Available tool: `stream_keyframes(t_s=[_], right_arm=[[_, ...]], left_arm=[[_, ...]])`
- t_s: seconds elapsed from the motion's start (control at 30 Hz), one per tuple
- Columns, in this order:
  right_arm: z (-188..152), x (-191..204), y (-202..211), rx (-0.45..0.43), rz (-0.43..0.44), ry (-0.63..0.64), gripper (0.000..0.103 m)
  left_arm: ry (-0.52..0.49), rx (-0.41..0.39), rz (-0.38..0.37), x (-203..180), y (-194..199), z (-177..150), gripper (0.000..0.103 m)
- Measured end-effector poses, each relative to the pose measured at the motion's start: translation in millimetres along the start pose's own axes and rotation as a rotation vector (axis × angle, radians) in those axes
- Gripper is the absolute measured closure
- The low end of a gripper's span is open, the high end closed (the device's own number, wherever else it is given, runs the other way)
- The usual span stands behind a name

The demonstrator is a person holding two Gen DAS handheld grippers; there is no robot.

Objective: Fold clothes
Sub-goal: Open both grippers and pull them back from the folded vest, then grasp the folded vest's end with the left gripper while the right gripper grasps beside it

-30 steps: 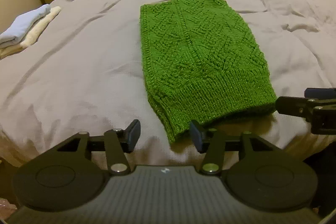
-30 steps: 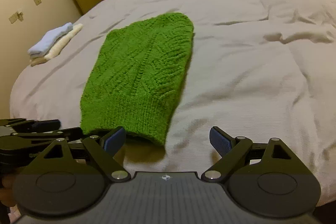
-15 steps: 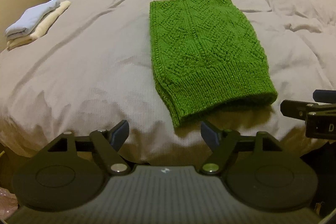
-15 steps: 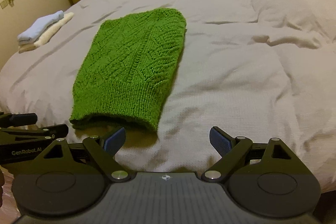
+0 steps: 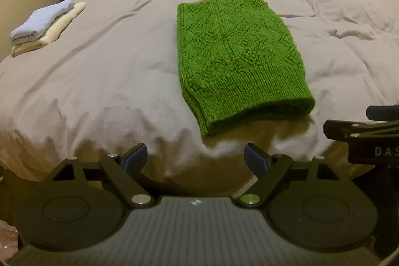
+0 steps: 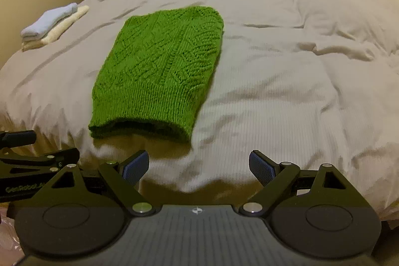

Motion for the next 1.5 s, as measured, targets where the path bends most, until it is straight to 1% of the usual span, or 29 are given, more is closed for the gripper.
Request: stream_keyframes(t_s=[0.03, 0.17, 0.23, 0.33, 0.4, 0.47, 0.6, 0.73, 0.9, 0.97, 1.07, 1.17, 1.27, 1.43, 1.47, 1.5], right_arm=[[-1, 1, 0, 0.003, -0.004, 0.004, 0.014], [-2, 1, 0, 0.002, -0.025, 0.023, 0.014], [-3, 1, 0, 0.001, -0.034, 0.031, 0.014], [-4, 0, 1, -0.007, -0.030, 0.034, 0.014], [-3, -3, 3, -0.022, -0.006, 0.032, 0.014], [1, -7, 6, -0.040, 0.015, 0.015, 0.014], [10, -17, 9, -0.059, 0.050, -0.031, 0.014], [18, -25, 2, -0.027, 0.083, -0.066, 0.014], [18, -32, -11, 0.005, 0.094, -0.110, 0.014], [17, -37, -18, 0.019, 0.122, -0.149, 0.014], [16, -44, -27, 0.038, 0.177, -0.226, 0.014], [21, -50, -34, 0.034, 0.239, -0.298, 0.014], [31, -56, -42, 0.018, 0.338, -0.380, 0.014], [50, -62, -66, 0.026, 0.460, -0.494, 0.014], [53, -64, -72, 0.028, 0.478, -0.512, 0.014], [57, -64, -78, 0.032, 0.477, -0.516, 0.015]], left_arm=[[0.008, -0.001, 0.001, 1, 2, -2, 0.014], [0.038, 0.003, 0.018, 5, 6, -9, 0.009], [0.059, 0.005, 0.030, 7, 8, -11, 0.003], [0.079, 0.010, 0.053, 11, 10, -13, 0.002], [0.079, 0.005, 0.081, 13, 12, -13, 0.001], [0.085, 0.003, 0.093, 15, 13, -12, 0.001], [0.097, -0.006, 0.093, 15, 14, -7, 0.001], [0.105, -0.015, 0.069, 16, 12, 0, 0.001], [0.147, -0.012, -0.022, 26, 2, 5, 0.001], [0.175, -0.010, -0.067, 33, -3, 7, 0.001], [0.225, -0.018, -0.146, 45, -14, 13, 0.001], [0.280, -0.033, -0.225, 56, -24, 23, 0.001], [0.344, -0.053, -0.317, 67, -40, 38, 0.001], [0.485, -0.053, -0.460, 93, -80, 60, 0.002], [0.508, -0.045, -0.480, 97, -89, 63, 0.002], [0.530, -0.036, -0.501, 101, -98, 65, 0.003]])
Point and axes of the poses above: each gripper's, at about its wrist camera, not at the fingertips, and y roughly against the way its jaws point, x to its left, z to its top, the point moved 5 cm from there along -y, roughly the way its jaws point, and after that the axes turned 5 degrees about -z, right-handed, at the moved point
